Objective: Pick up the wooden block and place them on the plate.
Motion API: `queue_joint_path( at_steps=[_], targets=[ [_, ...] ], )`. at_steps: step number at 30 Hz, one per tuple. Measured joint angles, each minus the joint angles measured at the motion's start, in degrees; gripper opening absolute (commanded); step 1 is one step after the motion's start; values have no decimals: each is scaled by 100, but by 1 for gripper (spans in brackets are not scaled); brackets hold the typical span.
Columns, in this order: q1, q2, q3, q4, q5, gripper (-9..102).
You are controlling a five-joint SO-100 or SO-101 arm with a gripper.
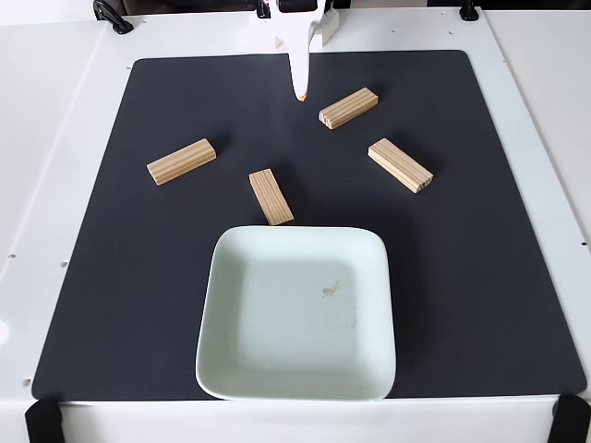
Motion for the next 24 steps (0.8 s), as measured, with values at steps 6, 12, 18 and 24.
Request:
queue_joint_path(
  at_steps=[6,12,18,24],
  targets=[
    [0,0,-185,26,0,0],
    [-211,-606,-1028,26,0,0],
    [-396,-2303,-2813,404,0,0],
    [-791,-3841,-5238,1969,0,0]
  ],
)
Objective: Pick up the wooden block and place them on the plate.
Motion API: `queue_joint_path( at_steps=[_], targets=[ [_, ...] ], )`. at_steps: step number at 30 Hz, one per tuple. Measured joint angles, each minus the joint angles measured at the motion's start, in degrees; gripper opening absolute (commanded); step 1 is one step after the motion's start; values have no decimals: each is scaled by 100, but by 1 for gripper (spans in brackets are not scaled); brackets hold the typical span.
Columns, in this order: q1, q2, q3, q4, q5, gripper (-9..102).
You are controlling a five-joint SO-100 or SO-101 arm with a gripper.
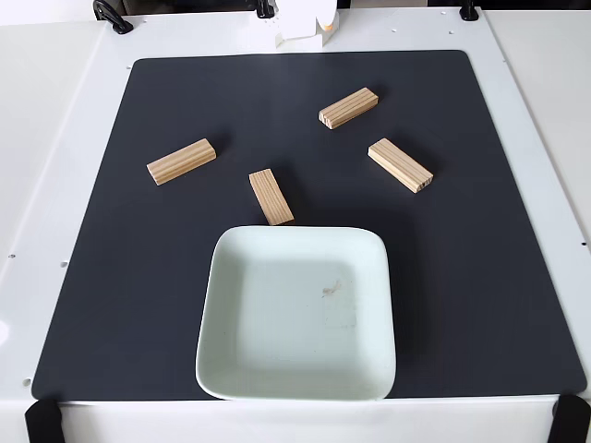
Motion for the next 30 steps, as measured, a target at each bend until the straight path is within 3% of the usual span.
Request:
queue_joint_path(
  at_steps=[6,12,19,24,30],
  targets=[
    [-536,-1090,-1969,1433,-378,0],
    [-958,-2004,-2329,2180,-1582,0],
    [-1002,-2285,-1547,2224,-3630,0],
    [-756,-1951,-536,2136,-3867,0],
    [-642,-1143,949,1230,-3894,0]
  ],
)
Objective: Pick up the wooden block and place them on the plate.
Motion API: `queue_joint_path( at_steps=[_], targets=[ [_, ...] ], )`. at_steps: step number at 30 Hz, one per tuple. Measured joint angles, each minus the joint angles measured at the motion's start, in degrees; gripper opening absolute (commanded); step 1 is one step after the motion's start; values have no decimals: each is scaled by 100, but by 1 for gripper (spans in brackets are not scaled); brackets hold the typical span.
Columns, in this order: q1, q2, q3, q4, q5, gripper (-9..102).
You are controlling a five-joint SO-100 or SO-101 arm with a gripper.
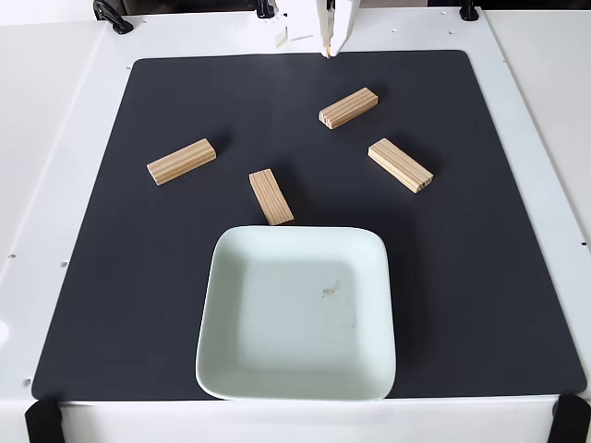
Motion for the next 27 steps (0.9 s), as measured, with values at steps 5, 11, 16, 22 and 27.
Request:
queue_joint_path(
  at_steps=[5,11,16,22,27],
  targets=[
    [105,149,211,-352,0,2],
    [141,149,229,-369,316,19],
    [53,123,316,-369,369,22],
    [35,-668,325,-694,422,23],
    [35,-1248,334,-1468,694,22]
  ],
)
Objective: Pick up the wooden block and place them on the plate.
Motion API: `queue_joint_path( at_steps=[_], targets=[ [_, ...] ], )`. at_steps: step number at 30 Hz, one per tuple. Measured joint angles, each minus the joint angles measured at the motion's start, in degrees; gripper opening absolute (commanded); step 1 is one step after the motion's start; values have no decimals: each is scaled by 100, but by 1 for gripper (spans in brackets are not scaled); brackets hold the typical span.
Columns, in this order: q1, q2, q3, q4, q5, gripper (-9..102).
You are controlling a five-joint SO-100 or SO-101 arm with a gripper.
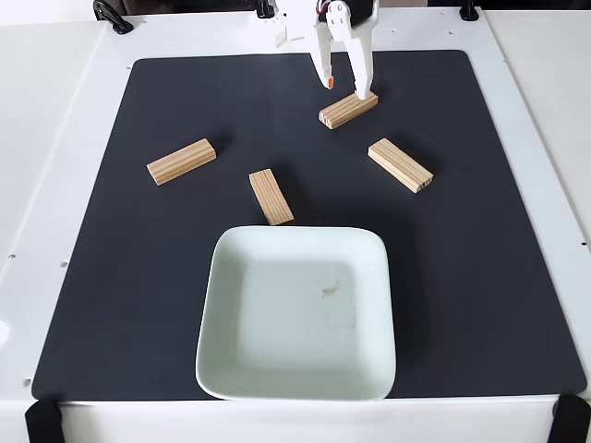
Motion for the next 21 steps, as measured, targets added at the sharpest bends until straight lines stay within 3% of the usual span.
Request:
queue_joint_path(
  at_steps=[21],
  targets=[
    [-466,-211,413,-149,483,22]
  ],
)
